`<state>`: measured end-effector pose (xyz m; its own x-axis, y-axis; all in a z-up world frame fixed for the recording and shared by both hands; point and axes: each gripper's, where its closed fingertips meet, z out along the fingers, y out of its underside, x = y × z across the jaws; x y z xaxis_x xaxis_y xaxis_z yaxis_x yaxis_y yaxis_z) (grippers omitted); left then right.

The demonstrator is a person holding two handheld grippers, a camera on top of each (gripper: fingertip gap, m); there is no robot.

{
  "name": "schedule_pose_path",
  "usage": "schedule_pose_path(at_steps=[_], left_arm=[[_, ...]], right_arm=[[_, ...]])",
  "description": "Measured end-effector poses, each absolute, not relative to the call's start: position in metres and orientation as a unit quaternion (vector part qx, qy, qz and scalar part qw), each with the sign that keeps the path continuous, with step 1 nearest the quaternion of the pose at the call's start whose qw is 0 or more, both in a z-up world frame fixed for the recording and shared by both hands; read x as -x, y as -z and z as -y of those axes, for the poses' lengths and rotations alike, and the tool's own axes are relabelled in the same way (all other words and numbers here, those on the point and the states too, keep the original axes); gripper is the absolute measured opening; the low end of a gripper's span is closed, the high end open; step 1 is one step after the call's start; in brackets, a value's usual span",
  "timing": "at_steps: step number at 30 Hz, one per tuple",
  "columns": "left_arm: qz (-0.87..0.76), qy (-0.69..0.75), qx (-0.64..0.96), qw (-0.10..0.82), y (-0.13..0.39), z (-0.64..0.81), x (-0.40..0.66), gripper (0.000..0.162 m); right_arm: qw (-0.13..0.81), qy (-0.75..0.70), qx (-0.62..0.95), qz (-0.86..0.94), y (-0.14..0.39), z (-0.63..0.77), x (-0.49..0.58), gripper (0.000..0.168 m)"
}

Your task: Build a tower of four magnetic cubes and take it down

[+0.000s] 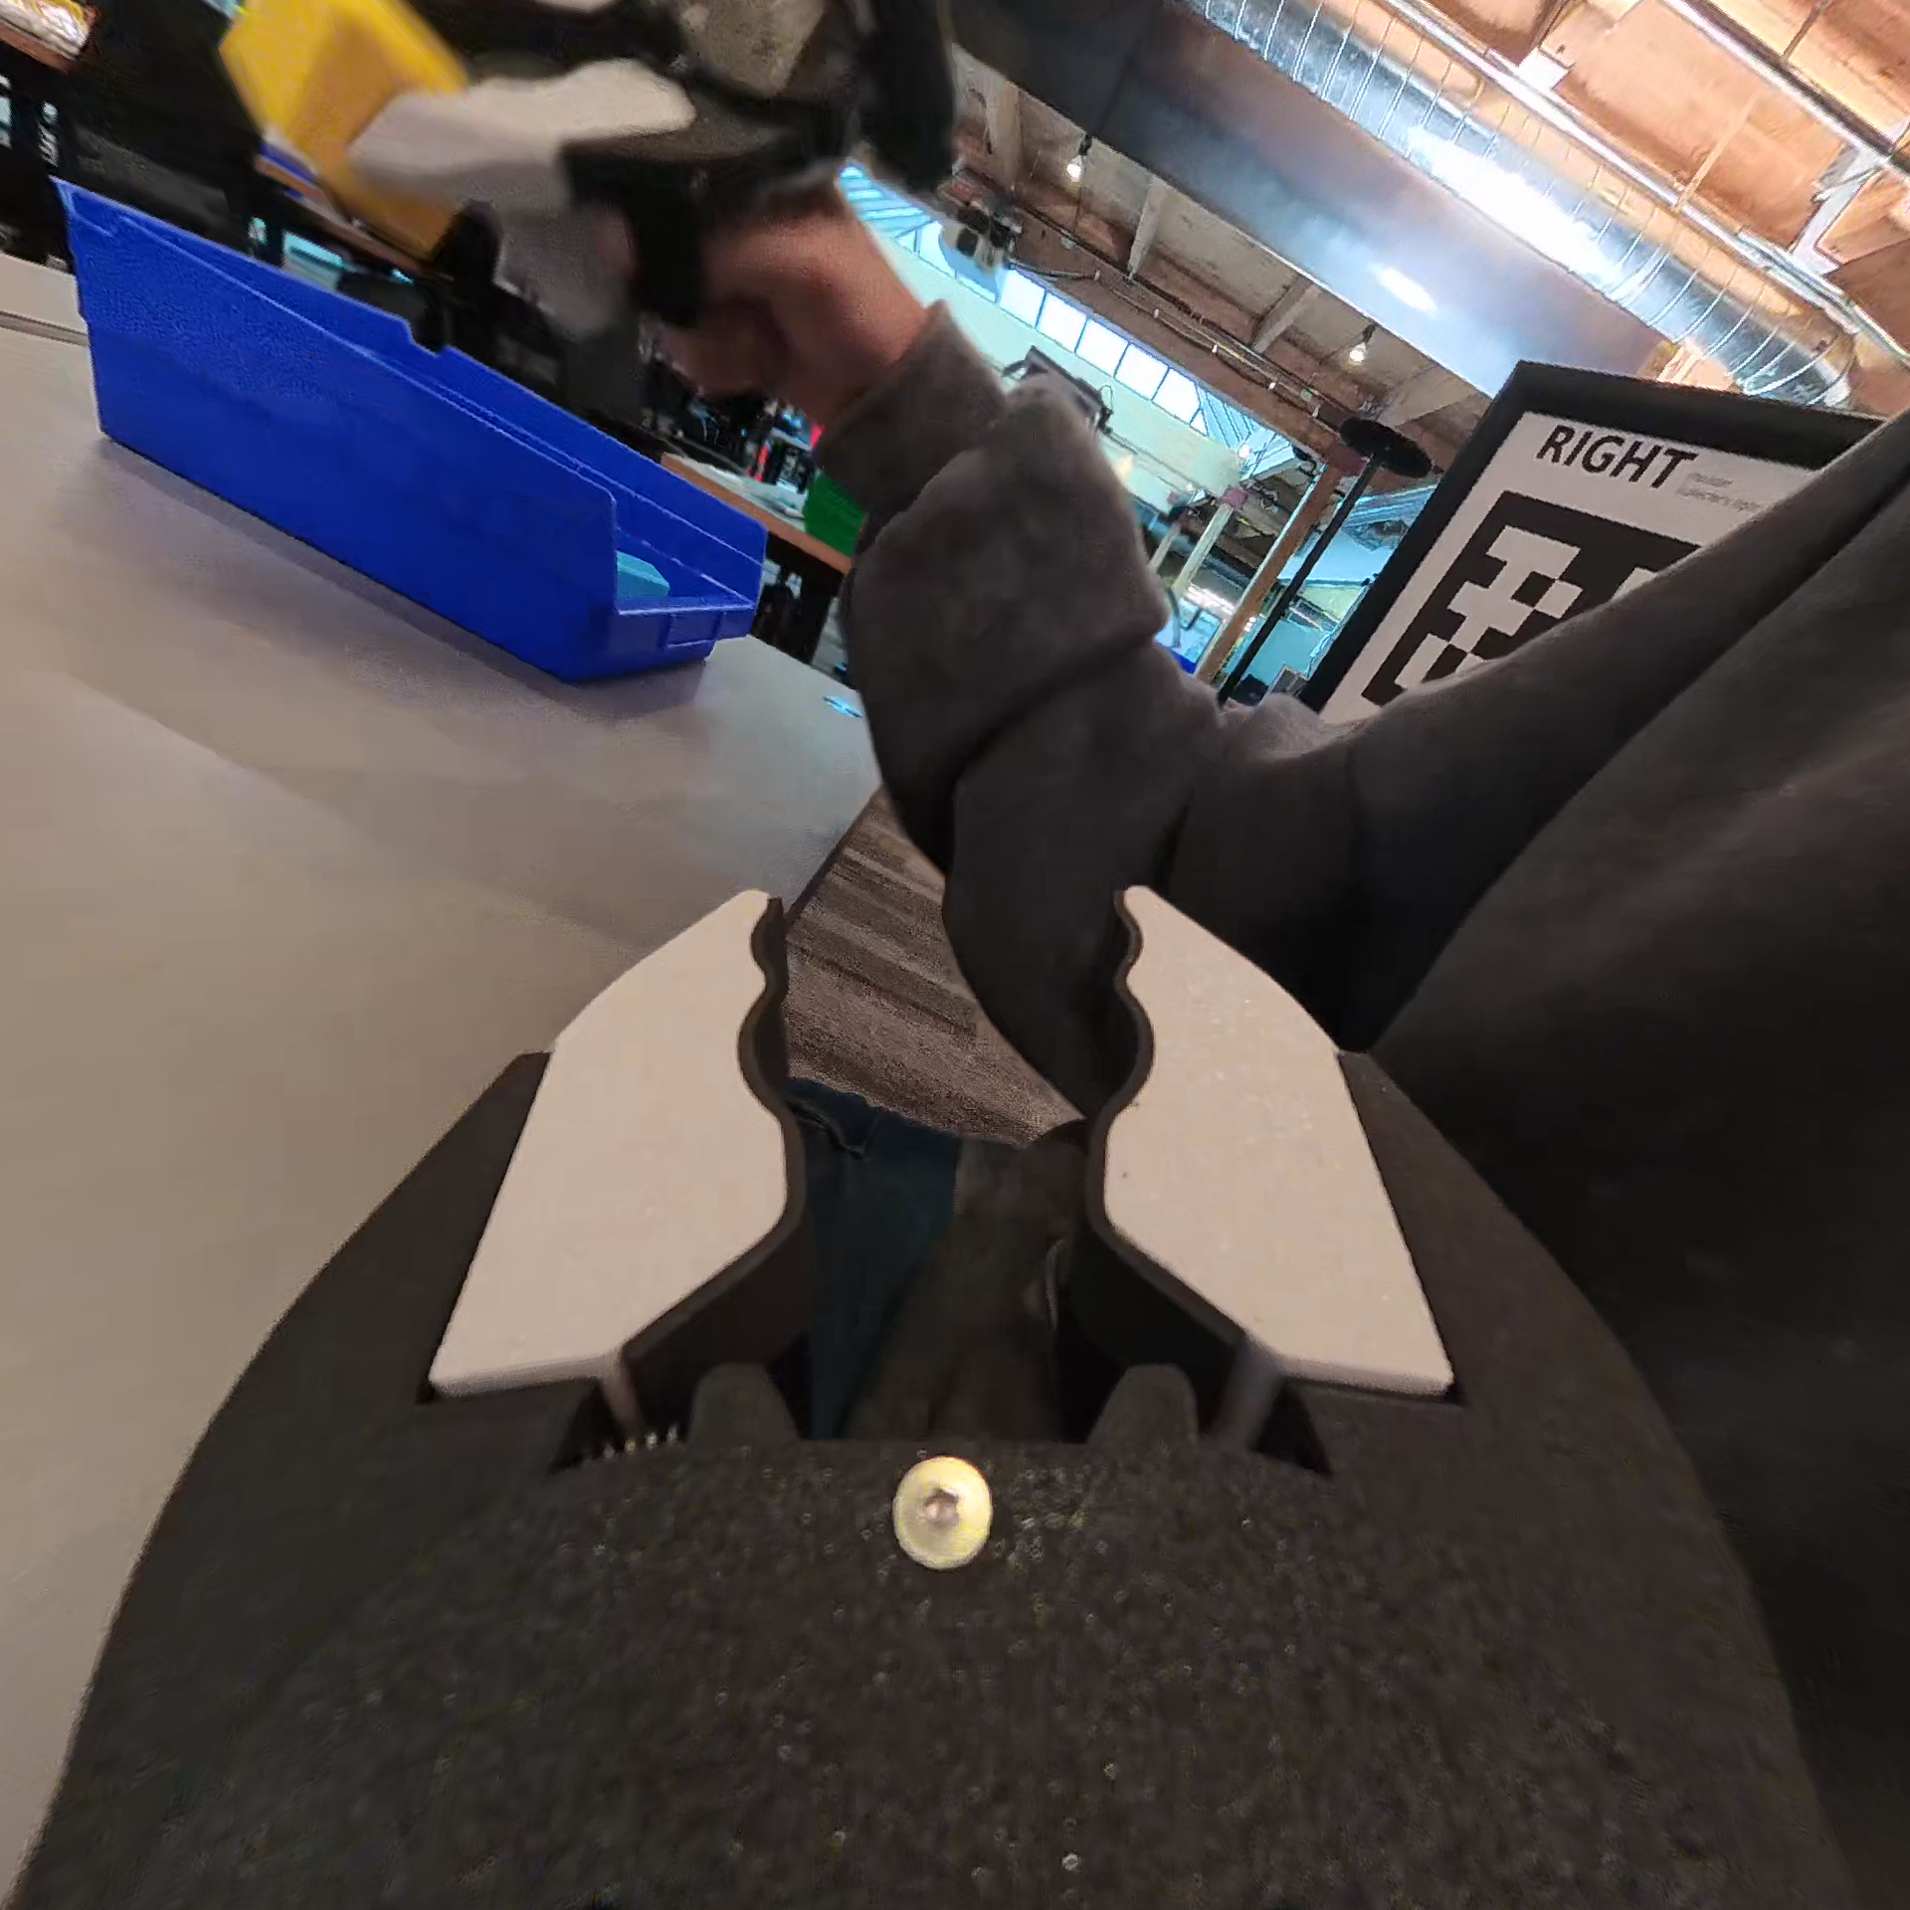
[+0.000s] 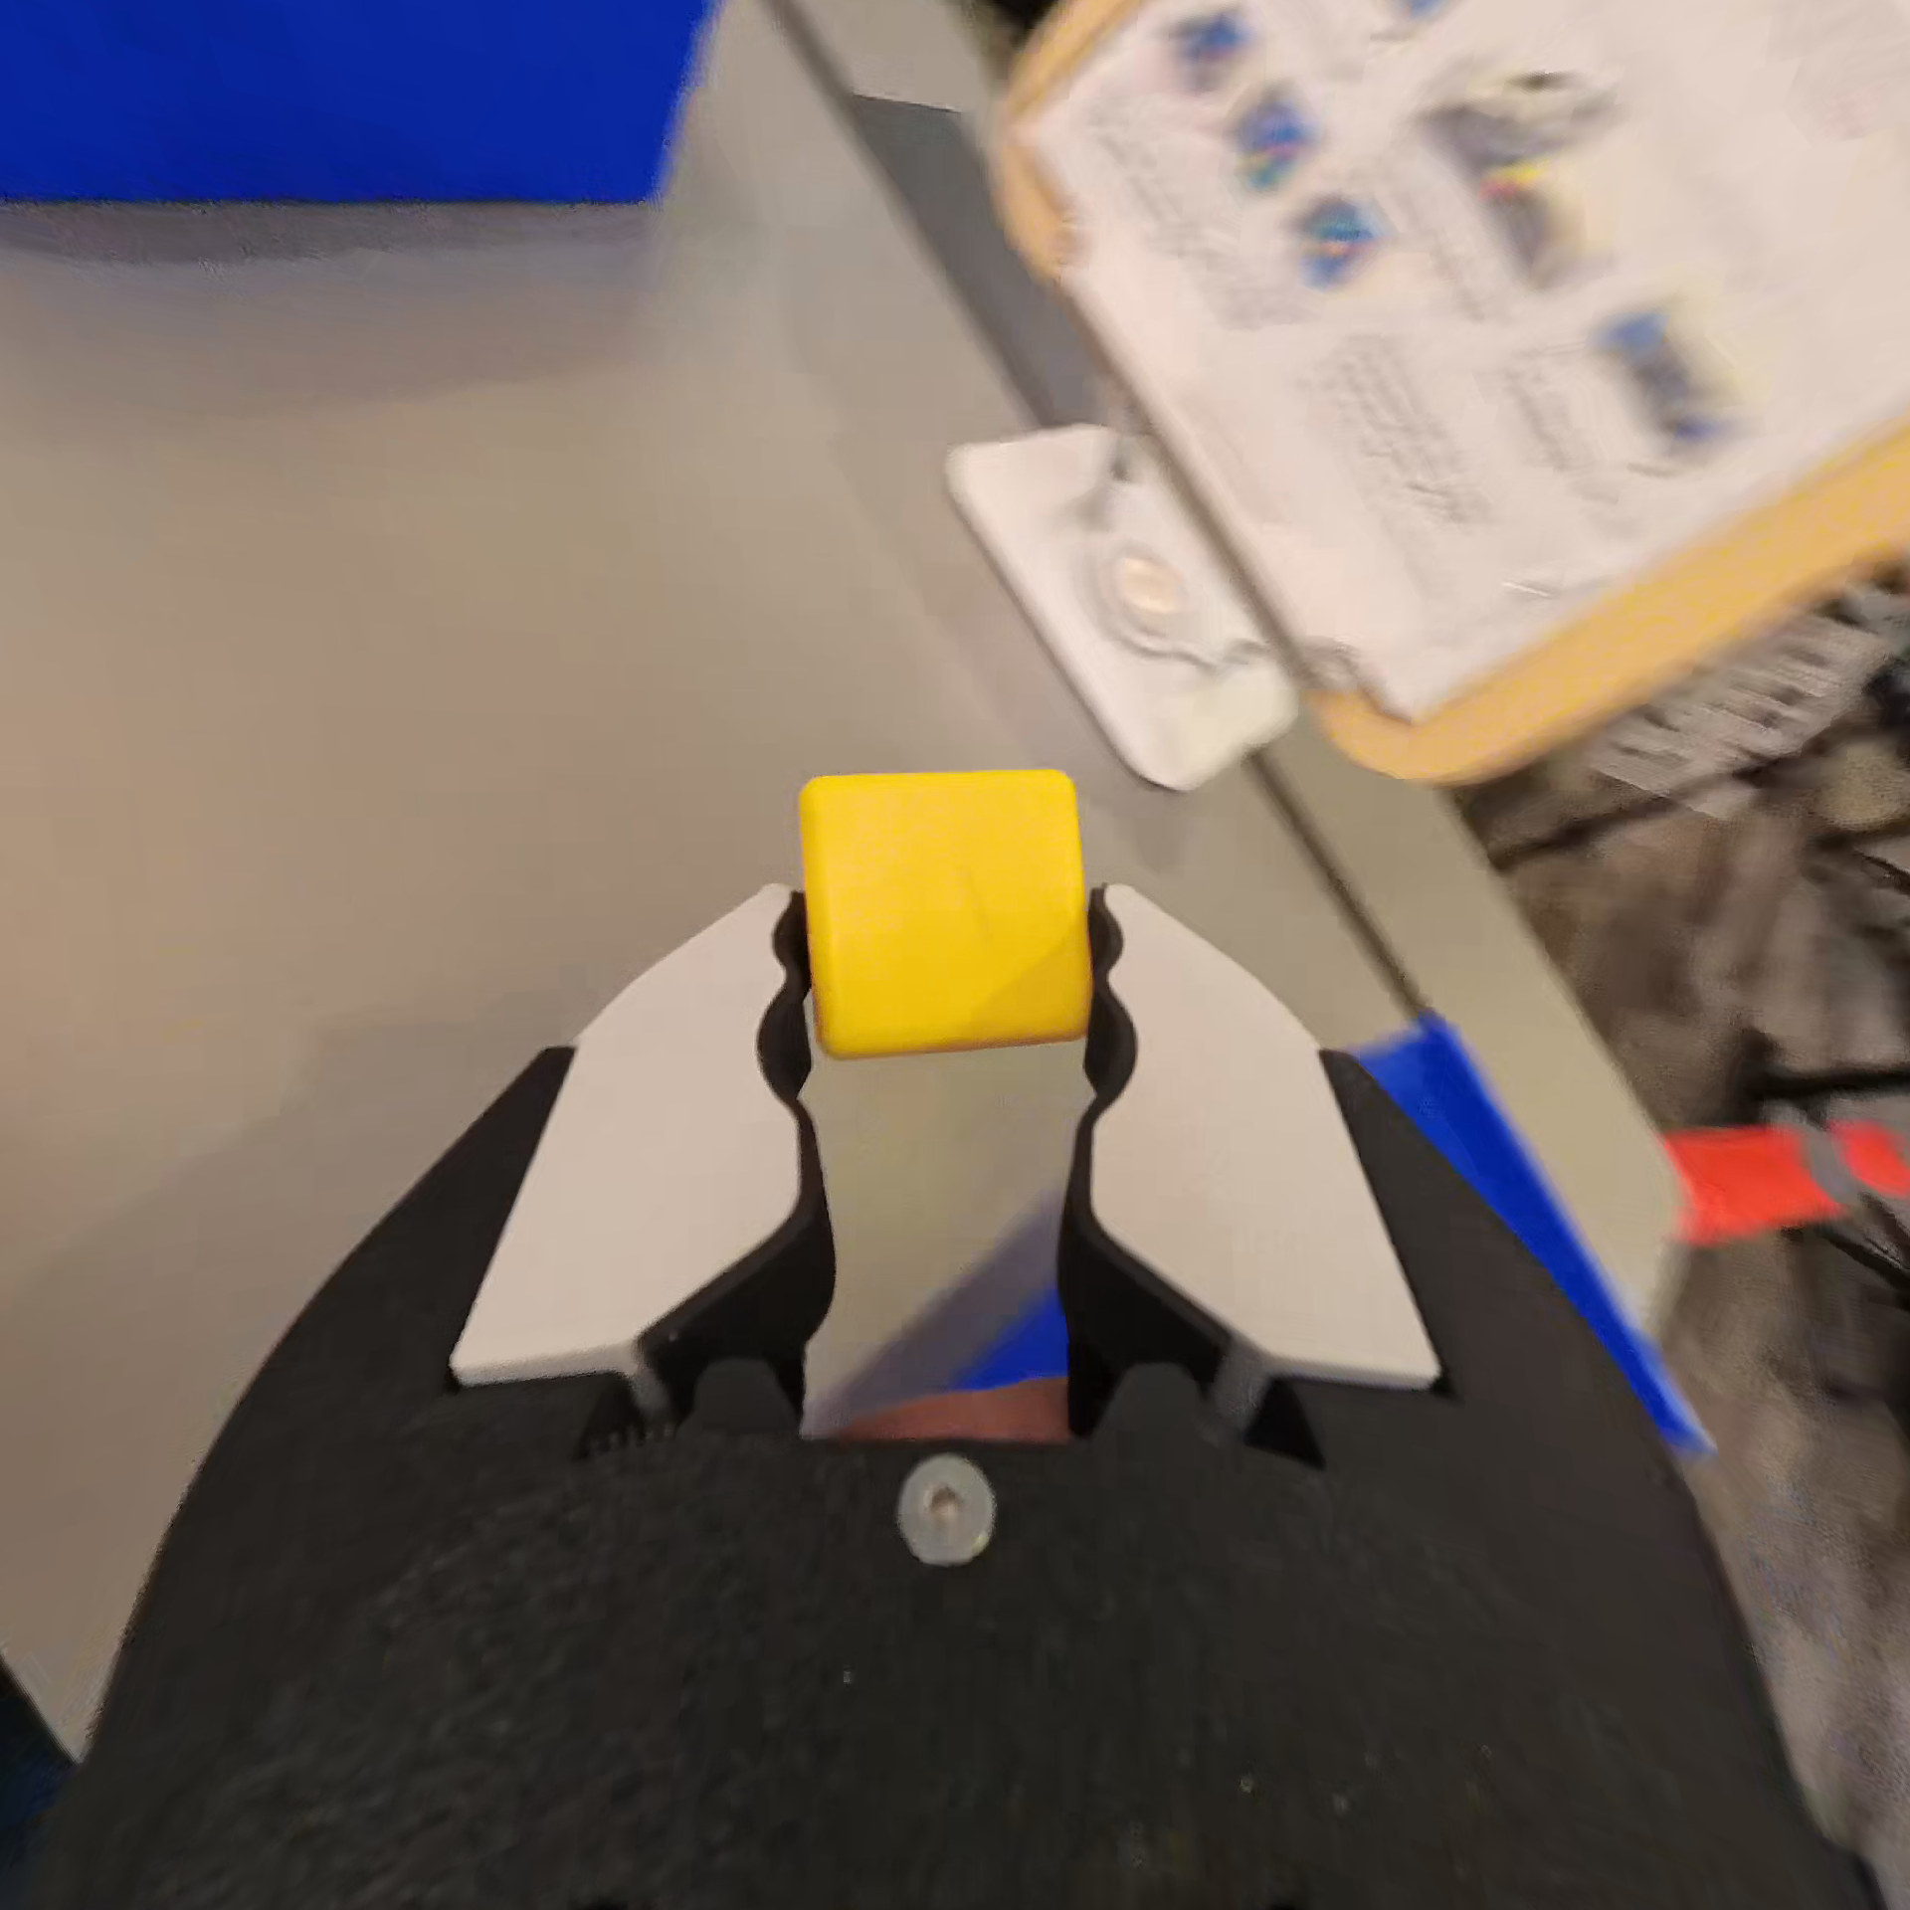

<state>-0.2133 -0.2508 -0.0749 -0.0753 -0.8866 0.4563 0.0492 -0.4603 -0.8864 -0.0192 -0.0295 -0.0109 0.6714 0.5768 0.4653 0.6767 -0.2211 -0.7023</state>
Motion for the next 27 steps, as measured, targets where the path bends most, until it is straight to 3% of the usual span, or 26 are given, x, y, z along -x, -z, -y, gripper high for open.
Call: schedule_pose_path(at_steps=[2, 4, 10, 18, 27], left_arm=[[-0.367, 0.639, 0.572, 0.361, 0.076, 0.252, 0.212, 0.058], [-0.368, 0.644, 0.572, 0.349, 0.078, 0.255, 0.21, 0.059], [-0.389, 0.632, 0.576, 0.343, 0.084, 0.259, 0.203, 0.059], [-0.388, 0.623, 0.588, 0.34, 0.093, 0.251, 0.2, 0.059], [-0.392, 0.612, 0.599, 0.336, 0.101, 0.247, 0.198, 0.059]], right_arm=[[0.478, 0.119, 0.795, 0.354, -0.022, 0.026, -0.049, 0.051], [0.432, 0.156, 0.838, 0.295, -0.022, 0.012, -0.129, 0.051], [0.259, 0.146, 0.935, 0.195, 0.063, -0.04, -0.27, 0.051], [0.028, 0.255, 0.912, 0.319, 0.137, -0.071, -0.317, 0.051], [0.035, 0.23, 0.919, 0.317, 0.166, -0.092, -0.322, 0.051]])
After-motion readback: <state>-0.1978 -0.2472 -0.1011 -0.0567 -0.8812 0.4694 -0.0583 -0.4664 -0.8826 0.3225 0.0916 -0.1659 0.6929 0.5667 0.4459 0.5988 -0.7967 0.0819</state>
